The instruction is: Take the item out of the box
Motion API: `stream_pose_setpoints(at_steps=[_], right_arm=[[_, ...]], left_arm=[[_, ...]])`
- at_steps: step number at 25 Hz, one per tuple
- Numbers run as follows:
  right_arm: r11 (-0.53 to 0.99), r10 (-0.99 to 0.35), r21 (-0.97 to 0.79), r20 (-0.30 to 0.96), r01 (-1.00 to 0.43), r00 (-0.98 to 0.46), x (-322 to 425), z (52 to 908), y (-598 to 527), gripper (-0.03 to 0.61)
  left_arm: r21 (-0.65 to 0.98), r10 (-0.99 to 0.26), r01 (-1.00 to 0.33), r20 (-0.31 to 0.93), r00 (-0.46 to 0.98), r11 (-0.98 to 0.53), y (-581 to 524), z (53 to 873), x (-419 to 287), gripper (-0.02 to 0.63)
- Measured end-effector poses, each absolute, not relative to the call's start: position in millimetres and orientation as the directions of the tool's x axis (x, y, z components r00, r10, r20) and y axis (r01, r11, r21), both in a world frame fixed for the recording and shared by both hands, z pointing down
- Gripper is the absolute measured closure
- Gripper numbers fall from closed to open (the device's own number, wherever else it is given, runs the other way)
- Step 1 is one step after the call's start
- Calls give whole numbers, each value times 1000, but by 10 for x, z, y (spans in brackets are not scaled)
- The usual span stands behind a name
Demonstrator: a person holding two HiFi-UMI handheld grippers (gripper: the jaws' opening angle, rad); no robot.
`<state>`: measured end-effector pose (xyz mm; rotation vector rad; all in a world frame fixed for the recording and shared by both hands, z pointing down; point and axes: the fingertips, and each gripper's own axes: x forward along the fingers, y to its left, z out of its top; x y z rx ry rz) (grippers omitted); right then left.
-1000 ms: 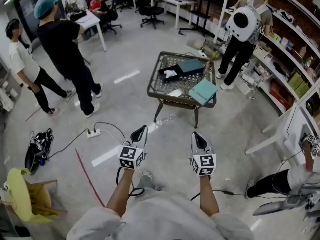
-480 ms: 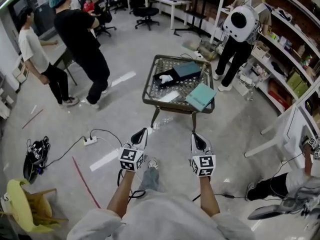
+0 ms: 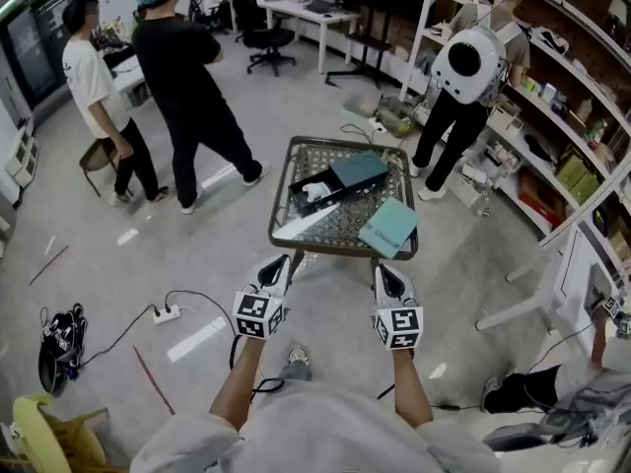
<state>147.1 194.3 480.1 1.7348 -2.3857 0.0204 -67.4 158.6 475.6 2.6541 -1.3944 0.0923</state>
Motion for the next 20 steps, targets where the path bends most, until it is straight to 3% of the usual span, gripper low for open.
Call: stream_pose_setpoints(at_steps=[20], right_arm=[[263, -958, 138, 157, -955, -241, 1128, 4848, 208, 578]], left_arm=[[93, -787, -791, 83, 611, -605, -300, 4704, -956, 609]])
